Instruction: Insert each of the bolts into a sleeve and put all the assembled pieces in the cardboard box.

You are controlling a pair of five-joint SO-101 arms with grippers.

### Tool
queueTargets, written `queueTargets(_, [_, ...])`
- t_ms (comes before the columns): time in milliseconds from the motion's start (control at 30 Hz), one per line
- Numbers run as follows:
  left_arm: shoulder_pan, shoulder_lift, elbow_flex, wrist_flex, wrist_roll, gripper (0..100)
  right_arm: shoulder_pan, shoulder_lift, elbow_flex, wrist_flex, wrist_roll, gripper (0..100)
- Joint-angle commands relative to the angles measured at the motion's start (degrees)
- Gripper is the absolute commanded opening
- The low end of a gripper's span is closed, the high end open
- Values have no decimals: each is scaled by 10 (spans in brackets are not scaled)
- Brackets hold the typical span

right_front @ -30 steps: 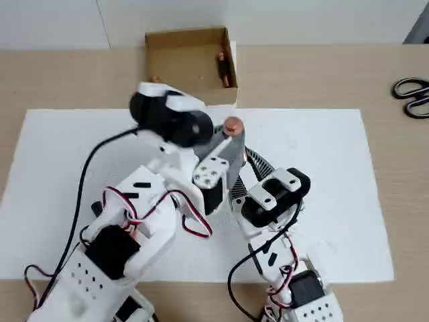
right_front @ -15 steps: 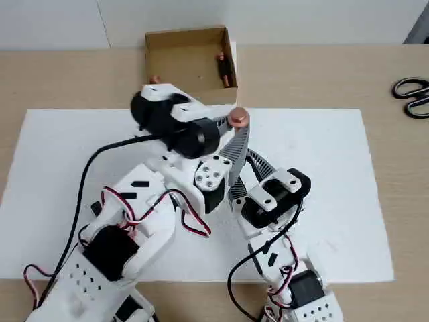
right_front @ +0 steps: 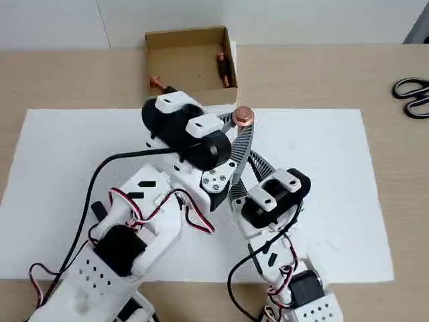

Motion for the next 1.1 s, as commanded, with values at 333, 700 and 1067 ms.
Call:
queueTargets(333, [1,0,42,-11,-6,6,0,-13,4,-2,-5,5])
queueTargets(700, [3,-5,98,-10,-69,11,1,-13,4,-4,-5,5])
queueTargets(1067, [0,-4,65,102,-69,250,2,-13,4,-2,-5,5])
